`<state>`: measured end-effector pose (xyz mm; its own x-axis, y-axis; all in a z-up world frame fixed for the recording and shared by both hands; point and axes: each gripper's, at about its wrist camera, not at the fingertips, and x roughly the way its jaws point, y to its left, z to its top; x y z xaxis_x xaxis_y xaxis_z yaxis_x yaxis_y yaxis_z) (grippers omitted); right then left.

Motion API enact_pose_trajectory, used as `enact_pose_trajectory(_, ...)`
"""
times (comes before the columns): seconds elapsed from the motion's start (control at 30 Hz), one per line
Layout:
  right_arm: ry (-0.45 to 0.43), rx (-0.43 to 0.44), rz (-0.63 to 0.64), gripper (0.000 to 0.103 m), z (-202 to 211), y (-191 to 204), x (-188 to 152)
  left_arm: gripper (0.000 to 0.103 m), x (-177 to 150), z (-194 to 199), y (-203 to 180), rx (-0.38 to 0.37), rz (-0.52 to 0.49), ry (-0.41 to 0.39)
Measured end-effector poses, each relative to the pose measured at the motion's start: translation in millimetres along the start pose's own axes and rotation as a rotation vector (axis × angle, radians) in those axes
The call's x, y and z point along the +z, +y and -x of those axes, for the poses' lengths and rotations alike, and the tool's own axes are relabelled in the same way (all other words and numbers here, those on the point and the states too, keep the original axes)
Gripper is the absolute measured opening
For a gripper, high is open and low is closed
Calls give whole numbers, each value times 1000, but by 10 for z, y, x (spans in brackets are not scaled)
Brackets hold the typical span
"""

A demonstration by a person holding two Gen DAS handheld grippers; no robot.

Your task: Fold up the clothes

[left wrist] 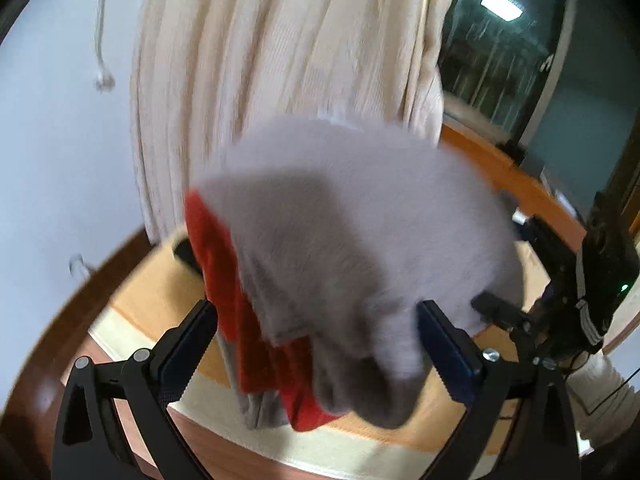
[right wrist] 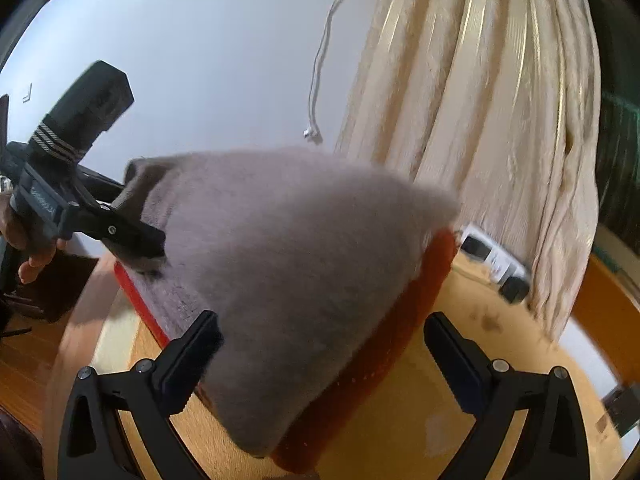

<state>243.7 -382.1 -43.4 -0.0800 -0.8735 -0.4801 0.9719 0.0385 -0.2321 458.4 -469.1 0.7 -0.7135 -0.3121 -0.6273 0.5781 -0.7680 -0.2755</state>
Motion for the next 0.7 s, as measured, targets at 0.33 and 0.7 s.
enact_pose_trajectory(0.33,-143,-10,-69,102,-60,-397,698,101,494,295,-170,-12,-58,-221)
enact_pose_trajectory(0.7,61,55,-3,102,-1213,-654,797,102,428,-584,-7,38,-48,-96)
